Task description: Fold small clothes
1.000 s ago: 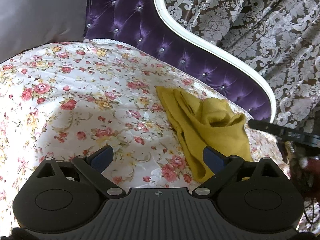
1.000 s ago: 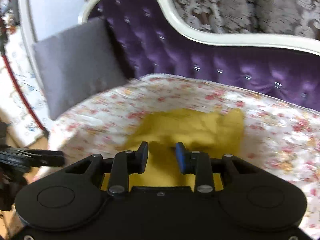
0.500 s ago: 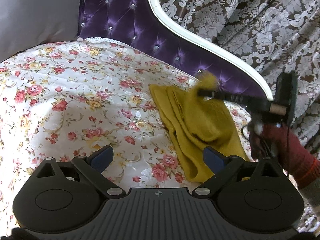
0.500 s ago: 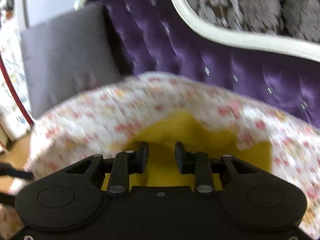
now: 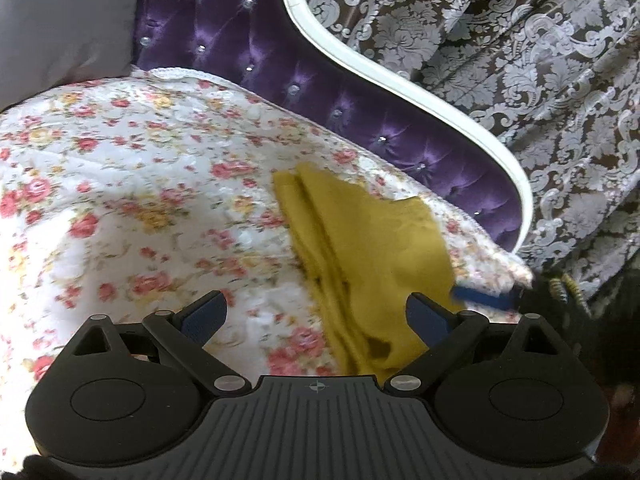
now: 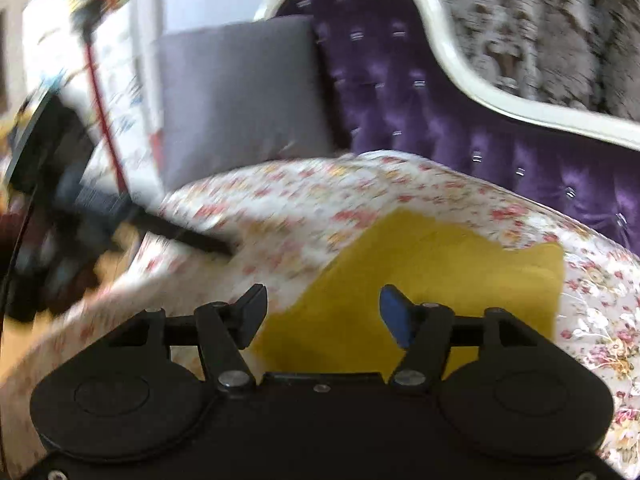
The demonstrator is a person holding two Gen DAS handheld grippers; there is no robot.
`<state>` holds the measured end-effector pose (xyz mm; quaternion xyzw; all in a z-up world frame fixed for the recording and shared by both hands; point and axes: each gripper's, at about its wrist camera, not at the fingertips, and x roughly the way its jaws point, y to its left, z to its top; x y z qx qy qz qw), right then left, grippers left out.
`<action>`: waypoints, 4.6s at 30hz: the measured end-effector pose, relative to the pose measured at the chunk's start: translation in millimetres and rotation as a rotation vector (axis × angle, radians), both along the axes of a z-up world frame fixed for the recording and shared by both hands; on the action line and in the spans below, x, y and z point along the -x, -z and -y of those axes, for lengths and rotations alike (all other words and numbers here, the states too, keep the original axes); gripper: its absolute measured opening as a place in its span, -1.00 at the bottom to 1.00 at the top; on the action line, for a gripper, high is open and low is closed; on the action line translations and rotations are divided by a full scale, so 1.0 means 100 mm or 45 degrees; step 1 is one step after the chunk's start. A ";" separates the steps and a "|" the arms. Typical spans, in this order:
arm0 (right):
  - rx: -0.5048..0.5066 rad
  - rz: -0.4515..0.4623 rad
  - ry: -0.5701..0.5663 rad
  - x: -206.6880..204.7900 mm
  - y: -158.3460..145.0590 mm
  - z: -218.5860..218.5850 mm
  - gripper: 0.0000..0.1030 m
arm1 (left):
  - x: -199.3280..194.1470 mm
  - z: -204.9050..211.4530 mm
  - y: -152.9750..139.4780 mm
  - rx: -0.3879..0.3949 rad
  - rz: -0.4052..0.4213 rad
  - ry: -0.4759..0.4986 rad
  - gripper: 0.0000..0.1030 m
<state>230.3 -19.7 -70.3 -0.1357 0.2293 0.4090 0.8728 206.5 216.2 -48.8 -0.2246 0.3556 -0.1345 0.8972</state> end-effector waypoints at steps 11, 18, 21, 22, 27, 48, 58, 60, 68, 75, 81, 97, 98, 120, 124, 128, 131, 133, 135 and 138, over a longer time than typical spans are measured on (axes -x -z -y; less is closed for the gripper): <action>0.231 0.184 -0.083 0.17 0.31 -0.39 0.08 | -0.27 0.12 -0.27 0.001 -0.017 0.070 0.89; 0.260 0.221 -0.063 0.19 0.32 -0.32 0.08 | -0.34 0.17 -0.34 -0.017 -0.027 0.088 0.89; 0.359 0.262 -0.064 0.19 0.42 -0.38 0.08 | -0.37 0.20 -0.33 -0.007 -0.039 0.093 0.89; 0.386 0.278 -0.063 0.18 0.45 -0.42 0.04 | -0.38 0.22 -0.32 -0.001 -0.046 0.098 0.89; 0.262 0.200 -0.010 0.04 0.38 -0.36 -0.81 | -0.47 0.34 -0.30 0.021 -0.075 0.147 0.89; -0.113 0.099 0.187 0.01 0.08 0.15 -0.81 | -1.66 0.55 0.32 0.238 -0.241 0.140 -0.10; -0.013 0.186 0.084 0.23 0.18 -0.36 -0.81 | -1.44 0.37 0.02 -0.050 -0.034 0.132 -0.74; 0.096 0.167 0.077 0.20 0.36 -0.54 -0.75 | -1.53 0.34 0.21 -0.066 -0.144 0.130 -0.64; -0.045 -0.061 0.016 0.13 0.32 -0.24 0.01 | -1.67 0.07 0.21 -0.120 -0.112 -0.027 0.70; -0.256 -0.124 0.343 -0.75 0.13 0.32 0.25 | -1.31 0.27 -0.17 -0.282 0.058 -0.018 0.70; -0.040 -0.161 0.527 -1.60 0.42 0.47 0.26 | -1.11 0.70 0.08 -0.415 0.016 0.164 0.70; -0.315 -0.412 0.565 -1.88 0.55 0.90 0.51 | -0.55 0.52 0.27 -0.141 -0.176 0.149 0.88; -0.326 -0.421 0.555 -1.89 0.55 0.91 0.51 | -0.51 0.50 0.27 -0.108 -0.192 0.152 0.88; -0.646 -0.599 0.291 -2.13 0.73 0.94 0.55 | -0.84 0.93 0.49 0.302 -0.200 0.209 0.95; -0.562 -0.579 0.332 -2.13 0.70 0.87 -0.05 | -0.83 1.02 0.41 0.171 -0.214 0.197 0.56; -0.515 -0.538 0.364 -2.05 0.68 0.85 -0.13 | -0.77 1.01 0.38 0.017 -0.231 0.152 -0.65; -0.508 -0.520 0.398 -1.96 0.63 0.85 -0.16 | -0.69 0.90 0.40 0.105 -0.247 0.144 -0.69; -0.495 -0.511 0.417 -1.88 0.58 0.86 -0.16 | -0.59 0.86 0.35 0.111 -0.233 0.147 -0.74; -0.491 -0.524 0.435 -1.80 0.54 0.88 -0.16 | -0.48 0.82 0.29 0.148 -0.234 0.156 -0.75; -0.460 -0.546 0.438 -1.61 0.50 0.89 -0.17 | -0.29 0.80 0.23 0.176 -0.242 0.184 -0.75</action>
